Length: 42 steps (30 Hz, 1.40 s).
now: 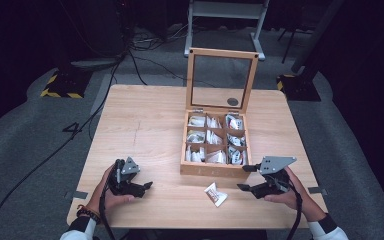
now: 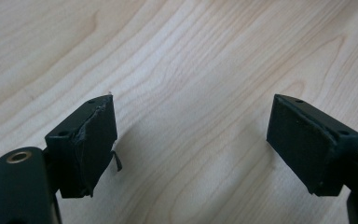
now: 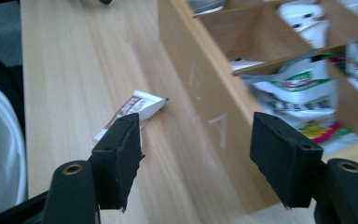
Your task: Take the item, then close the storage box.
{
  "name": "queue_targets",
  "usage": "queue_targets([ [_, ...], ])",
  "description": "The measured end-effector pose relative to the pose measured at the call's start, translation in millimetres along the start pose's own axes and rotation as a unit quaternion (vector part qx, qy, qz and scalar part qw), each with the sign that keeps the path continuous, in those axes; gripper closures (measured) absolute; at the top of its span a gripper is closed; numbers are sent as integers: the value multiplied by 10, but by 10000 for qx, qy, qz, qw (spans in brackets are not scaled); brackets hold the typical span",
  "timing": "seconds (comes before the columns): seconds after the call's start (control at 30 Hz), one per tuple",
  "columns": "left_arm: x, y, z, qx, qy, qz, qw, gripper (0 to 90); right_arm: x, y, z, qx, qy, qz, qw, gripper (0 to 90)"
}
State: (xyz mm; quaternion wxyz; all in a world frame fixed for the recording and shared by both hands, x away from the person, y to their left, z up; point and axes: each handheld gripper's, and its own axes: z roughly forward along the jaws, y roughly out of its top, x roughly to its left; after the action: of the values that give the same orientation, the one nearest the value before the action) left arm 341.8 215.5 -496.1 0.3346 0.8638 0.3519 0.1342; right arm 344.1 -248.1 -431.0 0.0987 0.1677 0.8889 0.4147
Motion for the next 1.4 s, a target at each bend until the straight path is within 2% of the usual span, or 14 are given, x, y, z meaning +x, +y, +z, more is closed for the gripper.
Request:
queue_targets([
  [0.17,7,124,0,-153,-186,36,9997,167,-88,14,-121,-184,-298,73,9994,347],
  [0.37,-3,284,12,-245,-284,150,9992,169,-226,20,-221,-307,-643,313,9970,351],
  [0.43,4,349,6,-318,-294,170,9989,169,-273,23,-239,-287,-778,355,9959,349],
  [0.7,44,714,46,-583,-369,207,9974,169,-522,67,-276,-230,-1026,522,9931,345],
  [0.87,99,976,129,-665,-348,226,9969,169,-721,116,-297,-279,-1212,656,9901,345],
  [0.93,120,1067,164,-697,-265,254,9969,168,-801,136,-302,-286,-1312,707,9884,337],
  [1.0,156,1155,203,-653,-317,225,9971,168,-859,151,-299,-266,-1365,768,9873,330],
  [1.07,188,1238,232,-633,-244,262,9974,168,-927,171,-290,-226,-1445,811,9859,316],
  [1.27,291,1453,319,-659,-148,185,9975,164,-1135,215,-248,-288,-1616,1070,9806,285],
  [1.4,352,1551,394,-683,-169,58,9975,164,-1252,257,-203,-313,-1622,1168,9793,279],
])
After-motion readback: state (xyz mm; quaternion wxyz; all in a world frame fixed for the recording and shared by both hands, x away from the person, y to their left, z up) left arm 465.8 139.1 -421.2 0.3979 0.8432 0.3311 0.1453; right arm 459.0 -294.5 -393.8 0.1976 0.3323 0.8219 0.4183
